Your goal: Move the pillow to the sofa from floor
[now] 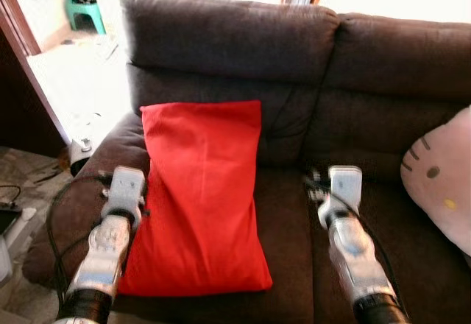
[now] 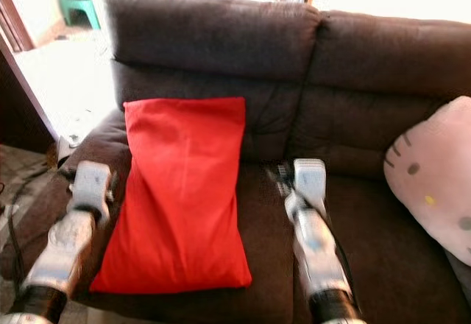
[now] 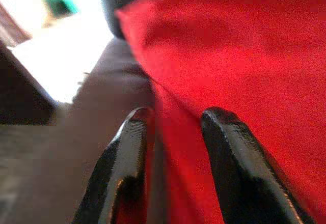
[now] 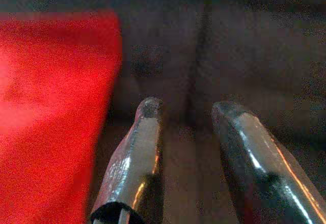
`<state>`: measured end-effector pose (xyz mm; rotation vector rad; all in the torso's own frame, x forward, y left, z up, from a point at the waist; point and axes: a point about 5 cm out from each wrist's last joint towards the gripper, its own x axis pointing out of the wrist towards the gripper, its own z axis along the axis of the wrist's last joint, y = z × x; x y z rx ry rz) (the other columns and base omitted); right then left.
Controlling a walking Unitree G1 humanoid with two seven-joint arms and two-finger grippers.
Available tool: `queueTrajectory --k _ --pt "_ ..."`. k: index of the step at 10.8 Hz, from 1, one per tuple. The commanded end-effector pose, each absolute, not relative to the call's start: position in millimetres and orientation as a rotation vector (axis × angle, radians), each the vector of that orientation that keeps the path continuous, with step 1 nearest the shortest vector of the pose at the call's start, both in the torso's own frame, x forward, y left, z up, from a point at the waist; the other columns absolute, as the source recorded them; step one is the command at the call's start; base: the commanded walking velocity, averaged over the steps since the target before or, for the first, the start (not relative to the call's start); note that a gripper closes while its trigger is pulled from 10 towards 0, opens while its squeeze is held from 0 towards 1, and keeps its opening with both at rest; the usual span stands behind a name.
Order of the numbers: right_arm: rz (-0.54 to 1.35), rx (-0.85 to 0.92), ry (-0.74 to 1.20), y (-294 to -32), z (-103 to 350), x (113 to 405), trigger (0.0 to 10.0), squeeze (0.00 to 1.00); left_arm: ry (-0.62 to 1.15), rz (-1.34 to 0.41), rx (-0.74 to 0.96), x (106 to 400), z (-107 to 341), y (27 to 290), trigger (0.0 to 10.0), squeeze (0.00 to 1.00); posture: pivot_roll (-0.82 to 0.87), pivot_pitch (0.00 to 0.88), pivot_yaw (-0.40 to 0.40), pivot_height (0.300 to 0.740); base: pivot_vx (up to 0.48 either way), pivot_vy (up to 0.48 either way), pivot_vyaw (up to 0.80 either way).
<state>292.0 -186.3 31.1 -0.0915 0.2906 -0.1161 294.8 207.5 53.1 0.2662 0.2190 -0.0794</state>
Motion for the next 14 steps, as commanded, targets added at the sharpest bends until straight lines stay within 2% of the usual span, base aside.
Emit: queueTrajectory --k 1,3,5,7,9,12,14 --pt "-0.167 -0.117 0.392 -198.0 7.7 277.0 10.0 0.00 0.290 -0.187 0.268 282.0 30.3 194.9 10.0 0.00 0.08 0.000 -0.063 0.740 0.000 0.000 0.00" --pt "-0.252 -0.095 0.625 -212.8 -38.3 234.6 10.0 0.00 0.454 -0.235 0.190 259.5 -6.7 186.7 10.0 0.00 0.08 0.000 -0.070 0.740 0.000 0.000 0.00" --pt "-0.139 -0.136 0.746 -199.0 -63.1 206.5 10.0 0.00 0.571 -0.210 0.099 242.3 -33.2 182.1 10.0 0.00 0.06 0.000 -0.085 0.740 0.000 0.000 0.00" --pt "-0.119 -0.084 0.776 -198.4 -64.9 209.5 10.0 0.00 0.644 -0.058 0.136 240.5 -42.4 191.6 10.0 0.00 0.07 0.000 -0.095 0.740 0.000 0.000 0.00" --pt "-0.107 -0.079 0.844 -198.3 -73.1 197.5 10.0 0.00 0.703 0.040 0.113 231.1 -50.0 201.7 10.0 0.00 0.07 0.000 -0.095 0.740 0.000 0.000 0.00" --pt "-0.133 -0.057 0.863 -193.5 -80.1 184.6 10.0 0.00 0.715 0.108 0.070 220.9 -55.7 207.7 10.0 0.00 0.07 0.000 -0.073 0.740 0.000 0.000 0.00" --pt "-0.082 -0.094 0.905 -184.8 -85.8 175.9 10.0 0.00 0.723 0.085 0.090 219.8 -56.8 206.3 10.0 0.00 0.07 0.000 -0.069 0.740 0.000 0.000 0.00"
